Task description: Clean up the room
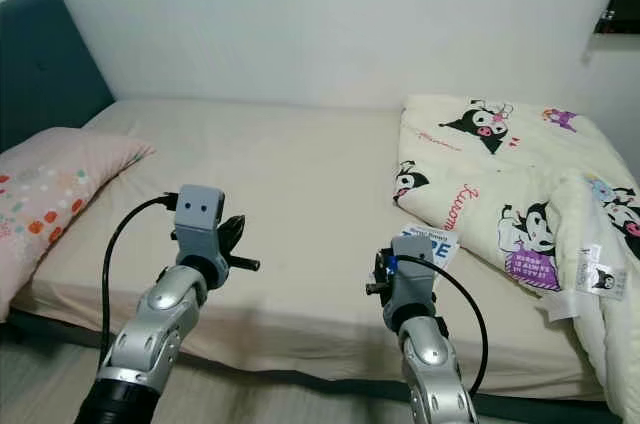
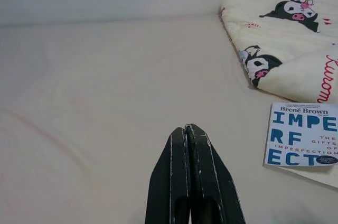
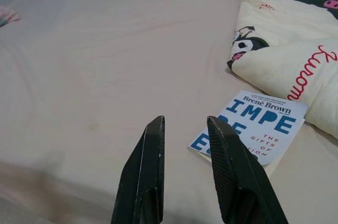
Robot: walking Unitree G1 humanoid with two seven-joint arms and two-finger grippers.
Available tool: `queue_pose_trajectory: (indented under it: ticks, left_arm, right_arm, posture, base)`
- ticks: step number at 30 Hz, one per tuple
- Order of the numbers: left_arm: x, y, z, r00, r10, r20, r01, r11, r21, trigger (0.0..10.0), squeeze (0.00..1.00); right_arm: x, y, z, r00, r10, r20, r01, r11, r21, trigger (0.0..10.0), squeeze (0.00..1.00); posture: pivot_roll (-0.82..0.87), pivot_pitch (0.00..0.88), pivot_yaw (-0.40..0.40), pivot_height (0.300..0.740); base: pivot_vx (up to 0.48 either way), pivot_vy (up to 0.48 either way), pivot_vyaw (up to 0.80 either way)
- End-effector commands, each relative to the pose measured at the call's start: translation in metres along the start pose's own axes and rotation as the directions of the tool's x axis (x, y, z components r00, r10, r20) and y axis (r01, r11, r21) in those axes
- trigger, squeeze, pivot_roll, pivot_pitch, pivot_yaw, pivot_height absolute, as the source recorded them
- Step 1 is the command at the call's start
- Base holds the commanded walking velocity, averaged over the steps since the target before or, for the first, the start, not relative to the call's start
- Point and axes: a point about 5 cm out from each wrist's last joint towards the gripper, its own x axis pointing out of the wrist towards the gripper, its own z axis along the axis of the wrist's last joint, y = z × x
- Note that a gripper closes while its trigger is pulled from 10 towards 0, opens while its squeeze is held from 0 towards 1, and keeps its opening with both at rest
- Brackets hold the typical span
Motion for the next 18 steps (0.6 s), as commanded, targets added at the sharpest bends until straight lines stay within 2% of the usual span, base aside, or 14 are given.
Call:
queue_pose_trajectory:
  ticks: [1, 5, 14, 18]
  left_arm:
    - [-0.0018, -0.0001, -0.005, 1.0, -0.009, -0.01, 0.009, 1.0, -0.002, 10.0, 0.0]
    - [-0.0023, -0.0027, -0.0049, 1.0, -0.031, 0.005, 0.031, 0.999, -0.019, 10.0, 0.0]
    - [-0.0018, -0.0024, -0.0046, 0.999, -0.042, 0.019, 0.043, 0.999, -0.028, 10.0, 0.0]
    - [-0.0014, -0.0027, -0.004, 0.998, -0.054, 0.026, 0.055, 0.998, -0.033, 10.0, 0.0]
  right_arm:
    - [-0.0009, -0.0017, -0.0016, 1.0, -0.012, 0.001, 0.012, 1.0, 0.001, 10.0, 0.0]
    - [-0.001, -0.0032, -0.0019, 1.0, -0.027, -0.001, 0.027, 1.0, 0.015, 10.0, 0.0]
    - [-0.0024, -0.0011, -0.0019, 1.0, -0.018, 0.003, 0.018, 1.0, 0.024, 10.0, 0.0]
    - [-0.0028, 0.0, -0.0022, 1.0, -0.015, 0.0, 0.015, 1.0, 0.02, 10.0, 0.0]
  posture:
    - [-0.03, 0.011, 0.032, 0.74]
    - [-0.03, 0.016, 0.03, 0.74]
    - [-0.03, 0.018, 0.031, 0.74]
    - [-0.03, 0.018, 0.032, 0.74]
  base:
    - [0.0, 0.0, 0.0]
    - [0.196, 0.0, 0.0]
    - [0.296, 0.0, -0.7]
    - [0.322, 0.0, 0.0]
